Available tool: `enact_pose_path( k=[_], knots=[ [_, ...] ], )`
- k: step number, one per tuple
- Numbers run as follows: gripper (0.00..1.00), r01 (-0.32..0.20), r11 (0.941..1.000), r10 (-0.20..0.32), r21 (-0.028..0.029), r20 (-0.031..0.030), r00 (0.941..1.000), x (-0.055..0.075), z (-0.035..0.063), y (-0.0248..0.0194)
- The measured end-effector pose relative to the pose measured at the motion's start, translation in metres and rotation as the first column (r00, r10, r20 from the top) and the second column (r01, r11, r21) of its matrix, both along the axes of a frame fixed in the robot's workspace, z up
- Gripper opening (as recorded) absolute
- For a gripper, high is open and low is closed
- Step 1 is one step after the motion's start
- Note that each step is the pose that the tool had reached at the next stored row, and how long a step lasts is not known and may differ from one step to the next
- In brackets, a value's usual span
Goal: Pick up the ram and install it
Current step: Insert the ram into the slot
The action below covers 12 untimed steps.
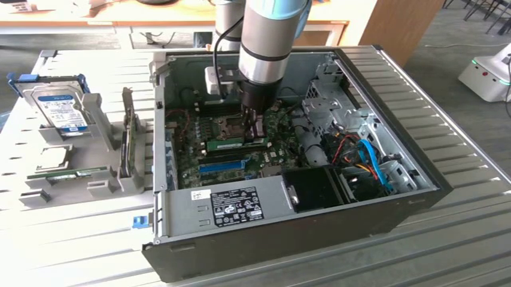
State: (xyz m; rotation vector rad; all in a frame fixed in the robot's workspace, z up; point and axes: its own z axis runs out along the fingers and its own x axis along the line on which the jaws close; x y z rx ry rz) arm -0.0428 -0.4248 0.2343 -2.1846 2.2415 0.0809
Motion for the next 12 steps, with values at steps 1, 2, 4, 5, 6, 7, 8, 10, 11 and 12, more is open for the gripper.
enact_pose_path(
  k=[1, 2, 4, 5, 6, 7, 8, 10, 11, 12],
  knots=[
    [0.12, 0.0, 1.0, 0.0, 0.0, 0.0, 1.0, 0.0, -0.0003, 0.0],
    [0.12, 0.0, 1.0, 0.0, -0.0001, 0.0, 1.0, 0.0, -0.0003, 0.0],
    [0.12, 0.0, 1.0, 0.0, 0.0001, 0.0001, 1.0, 0.0, -0.0005, 0.0001],
    [0.12, 0.0, 1.0, 0.0, 0.0001, 0.0, 1.0, 0.0, -0.0005, 0.0],
    [0.12, 0.0, 1.0, 0.0, 0.0001, 0.0, 1.0, 0.0, -0.0006, 0.0001],
    [0.12, 0.0, 1.0, 0.0, 0.0002, 0.0001, 1.0, -0.0002, -0.0007, 0.0002],
    [0.12, 0.0, 1.0, 0.0, 0.0003, 0.0002, 1.0, -0.0002, -0.0008, 0.0003],
    [0.12, 0.0, 1.0, 0.0, 0.0002, 0.0001, 1.0, -0.0003, -0.0009, 0.0005],
    [0.12, 0.0, 1.0, 0.0, 0.0001, 0.0001, 1.0, -0.0003, -0.0009, 0.0006],
    [0.12, 0.0, 1.0, 0.0, 0.0003, 0.0001, 1.0, -0.0004, -0.001, 0.0008]
  ],
)
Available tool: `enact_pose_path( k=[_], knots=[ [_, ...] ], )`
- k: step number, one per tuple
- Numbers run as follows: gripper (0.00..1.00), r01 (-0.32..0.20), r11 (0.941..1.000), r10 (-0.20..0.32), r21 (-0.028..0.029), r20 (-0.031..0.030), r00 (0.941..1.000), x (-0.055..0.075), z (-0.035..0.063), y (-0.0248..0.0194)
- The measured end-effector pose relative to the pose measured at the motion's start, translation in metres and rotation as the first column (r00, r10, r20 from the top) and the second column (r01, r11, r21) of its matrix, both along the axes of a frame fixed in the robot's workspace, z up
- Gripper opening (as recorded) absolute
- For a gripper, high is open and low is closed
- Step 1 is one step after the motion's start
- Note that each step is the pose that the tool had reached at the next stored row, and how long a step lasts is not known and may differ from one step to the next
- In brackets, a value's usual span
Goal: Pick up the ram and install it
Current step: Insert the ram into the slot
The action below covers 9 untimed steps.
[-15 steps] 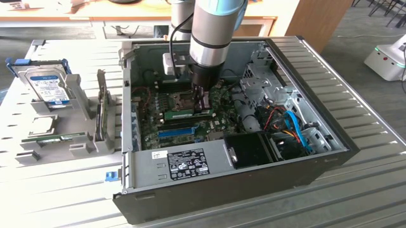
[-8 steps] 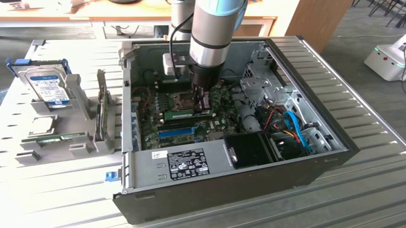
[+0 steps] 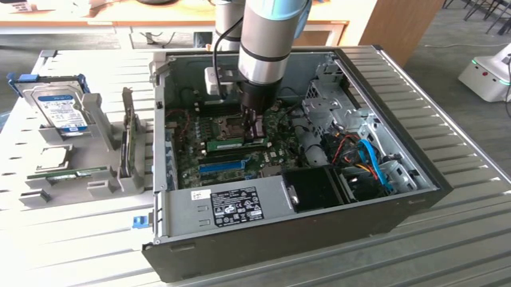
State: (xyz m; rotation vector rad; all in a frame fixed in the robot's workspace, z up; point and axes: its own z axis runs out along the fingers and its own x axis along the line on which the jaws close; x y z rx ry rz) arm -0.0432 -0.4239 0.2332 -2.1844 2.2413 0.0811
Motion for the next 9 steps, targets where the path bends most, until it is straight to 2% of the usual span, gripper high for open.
enact_pose_path(
  k=[9],
  knots=[
    [0.12, 0.0, 1.0, 0.0, -0.0001, -0.0001, 1.0, 0.0, -0.0002, 0.0013]
  ],
)
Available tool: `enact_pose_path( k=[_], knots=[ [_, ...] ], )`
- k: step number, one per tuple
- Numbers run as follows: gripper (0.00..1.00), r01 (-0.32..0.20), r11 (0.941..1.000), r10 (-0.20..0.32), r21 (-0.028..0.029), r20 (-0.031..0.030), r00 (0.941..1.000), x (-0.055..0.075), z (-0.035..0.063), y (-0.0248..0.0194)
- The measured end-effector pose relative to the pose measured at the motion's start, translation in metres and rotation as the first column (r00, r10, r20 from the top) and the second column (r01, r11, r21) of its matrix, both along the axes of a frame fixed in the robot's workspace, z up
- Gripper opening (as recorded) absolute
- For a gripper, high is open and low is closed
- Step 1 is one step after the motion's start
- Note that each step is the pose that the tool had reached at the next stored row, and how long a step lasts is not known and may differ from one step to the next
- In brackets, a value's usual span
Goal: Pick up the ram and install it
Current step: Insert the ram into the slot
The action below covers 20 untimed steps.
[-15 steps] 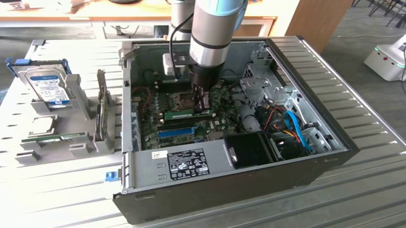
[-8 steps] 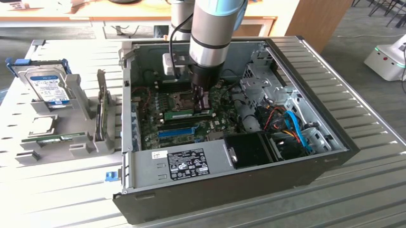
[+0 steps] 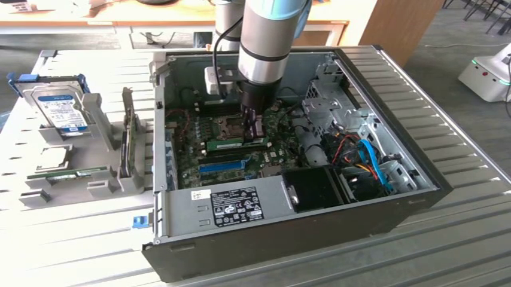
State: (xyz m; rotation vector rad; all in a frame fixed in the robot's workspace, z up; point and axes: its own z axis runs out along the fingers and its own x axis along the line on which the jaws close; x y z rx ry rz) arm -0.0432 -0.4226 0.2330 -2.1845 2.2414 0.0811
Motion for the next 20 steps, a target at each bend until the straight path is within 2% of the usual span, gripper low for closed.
enact_pose_path(
  k=[20],
  knots=[
    [0.12, -0.001, 1.0, 0.001, -0.0002, -0.0001, 1.0, 0.0, -0.0022, 0.0009]
  ],
)
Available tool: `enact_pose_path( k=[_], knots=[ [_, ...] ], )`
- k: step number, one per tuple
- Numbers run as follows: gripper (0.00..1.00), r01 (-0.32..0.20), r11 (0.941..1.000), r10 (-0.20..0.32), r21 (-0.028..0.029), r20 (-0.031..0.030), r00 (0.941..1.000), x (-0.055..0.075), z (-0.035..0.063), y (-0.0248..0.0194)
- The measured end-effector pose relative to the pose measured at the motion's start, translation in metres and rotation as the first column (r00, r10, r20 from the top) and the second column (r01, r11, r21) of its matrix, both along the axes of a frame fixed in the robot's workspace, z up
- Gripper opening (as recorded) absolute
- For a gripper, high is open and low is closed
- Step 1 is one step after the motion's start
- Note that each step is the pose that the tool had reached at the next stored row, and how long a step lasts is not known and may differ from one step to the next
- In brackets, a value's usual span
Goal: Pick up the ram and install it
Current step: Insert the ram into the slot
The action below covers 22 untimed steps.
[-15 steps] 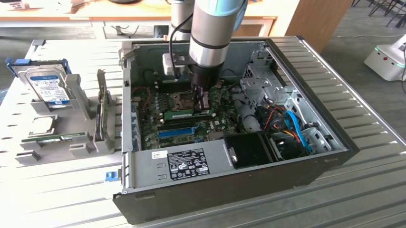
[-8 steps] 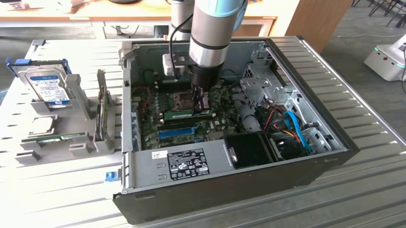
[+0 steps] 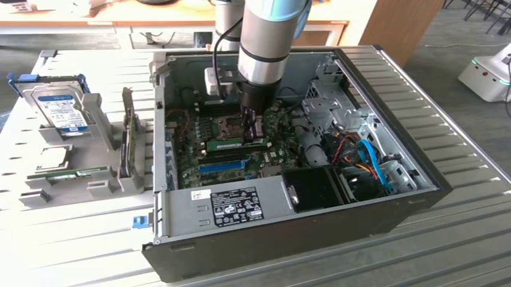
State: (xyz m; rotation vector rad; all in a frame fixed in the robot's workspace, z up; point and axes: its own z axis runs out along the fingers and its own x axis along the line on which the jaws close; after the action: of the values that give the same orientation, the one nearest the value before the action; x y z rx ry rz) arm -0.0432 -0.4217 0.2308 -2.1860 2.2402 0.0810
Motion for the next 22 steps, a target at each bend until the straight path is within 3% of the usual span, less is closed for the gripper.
enact_pose_path(
  k=[22],
  knots=[
    [0.12, 0.0, 1.0, 0.0, 0.0, 0.0001, 1.0, 0.0, -0.0022, 0.0001]
  ],
)
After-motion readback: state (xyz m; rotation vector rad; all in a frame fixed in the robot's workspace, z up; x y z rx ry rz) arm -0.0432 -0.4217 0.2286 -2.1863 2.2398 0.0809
